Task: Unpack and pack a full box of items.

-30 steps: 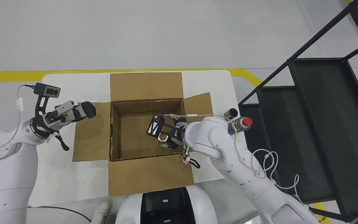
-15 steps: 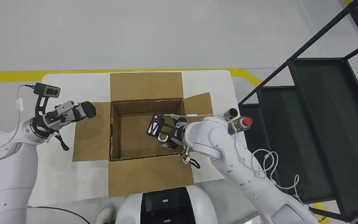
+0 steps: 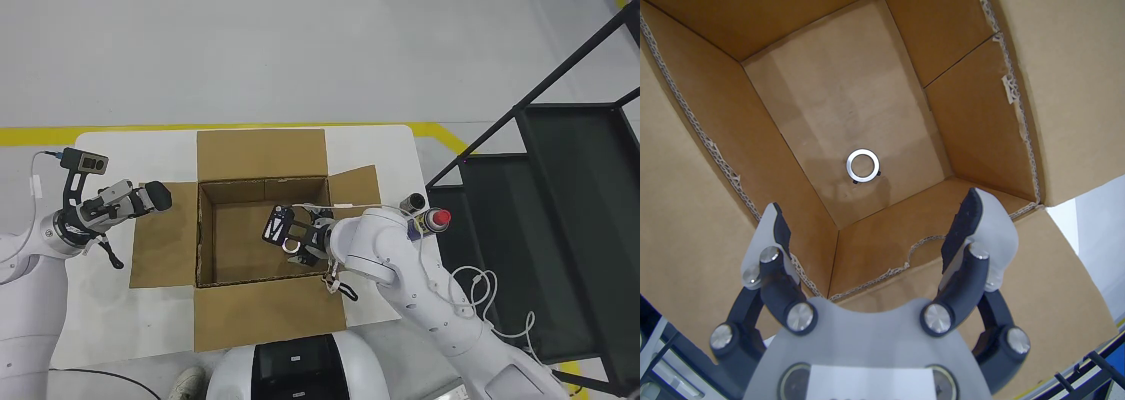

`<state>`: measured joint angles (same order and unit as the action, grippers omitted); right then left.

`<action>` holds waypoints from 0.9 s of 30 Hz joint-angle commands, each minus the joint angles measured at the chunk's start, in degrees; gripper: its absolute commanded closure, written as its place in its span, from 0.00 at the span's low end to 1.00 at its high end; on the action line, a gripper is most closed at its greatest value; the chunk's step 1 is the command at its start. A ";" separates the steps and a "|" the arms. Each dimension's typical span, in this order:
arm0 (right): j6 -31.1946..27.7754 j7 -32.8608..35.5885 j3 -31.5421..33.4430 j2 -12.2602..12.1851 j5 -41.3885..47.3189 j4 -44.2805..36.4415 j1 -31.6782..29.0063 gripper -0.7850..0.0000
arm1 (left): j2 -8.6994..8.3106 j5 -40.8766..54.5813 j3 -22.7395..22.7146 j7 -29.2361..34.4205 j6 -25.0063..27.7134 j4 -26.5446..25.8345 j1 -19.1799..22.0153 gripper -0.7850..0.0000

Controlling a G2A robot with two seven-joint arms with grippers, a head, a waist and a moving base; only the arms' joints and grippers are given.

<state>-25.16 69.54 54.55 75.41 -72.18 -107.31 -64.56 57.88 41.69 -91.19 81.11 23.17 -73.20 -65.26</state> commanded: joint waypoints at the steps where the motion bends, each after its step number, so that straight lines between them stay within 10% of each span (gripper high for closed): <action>1: 0.00 0.00 0.00 0.00 0.00 0.00 0.00 0.00 | 0.00 0.00 0.00 0.00 0.00 0.00 0.00 0.00; 27: 5.45 -4.69 -13.04 4.67 1.00 24.79 14.24 0.00 | 0.00 0.00 0.00 0.00 0.00 0.00 0.00 0.00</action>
<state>-19.64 65.82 42.02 79.85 -71.36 -84.07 -50.70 57.88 41.69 -91.19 81.11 23.17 -73.20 -65.26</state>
